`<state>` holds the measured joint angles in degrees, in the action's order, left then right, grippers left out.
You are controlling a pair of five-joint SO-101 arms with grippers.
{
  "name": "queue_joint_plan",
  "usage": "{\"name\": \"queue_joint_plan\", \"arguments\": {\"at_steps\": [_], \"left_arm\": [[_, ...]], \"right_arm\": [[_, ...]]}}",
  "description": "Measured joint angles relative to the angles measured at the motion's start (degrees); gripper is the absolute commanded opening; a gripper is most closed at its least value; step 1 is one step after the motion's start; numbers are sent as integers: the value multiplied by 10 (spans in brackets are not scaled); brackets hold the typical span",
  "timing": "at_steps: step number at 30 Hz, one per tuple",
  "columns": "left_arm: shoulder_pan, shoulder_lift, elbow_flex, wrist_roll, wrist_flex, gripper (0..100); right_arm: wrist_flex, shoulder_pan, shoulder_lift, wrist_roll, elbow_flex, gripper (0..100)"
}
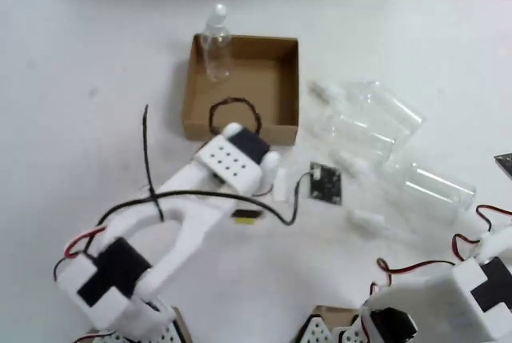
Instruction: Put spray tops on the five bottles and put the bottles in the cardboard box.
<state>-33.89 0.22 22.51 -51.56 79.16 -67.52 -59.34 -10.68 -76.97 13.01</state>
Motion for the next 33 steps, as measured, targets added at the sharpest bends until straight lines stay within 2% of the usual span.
{"name": "queue_joint_plan", "arguments": {"at_steps": [4, 10, 15, 21, 26, 33], "left_arm": [[40, -55, 99, -46, -63, 35], [103, -94, 169, -66, -120, 166], [140, -96, 173, -67, -147, 148], [176, -96, 173, -31, -159, 162], [176, -96, 173, 45, -159, 158], [173, -120, 173, 229, -159, 158]], "right_arm": [[0, 0, 0, 0, 0, 80], [0, -8, 0, 0, 0, 80], [0, -7, 0, 0, 0, 80], [0, -7, 0, 0, 0, 80], [0, -7, 0, 0, 0, 80], [0, -7, 0, 0, 0, 80]]}}
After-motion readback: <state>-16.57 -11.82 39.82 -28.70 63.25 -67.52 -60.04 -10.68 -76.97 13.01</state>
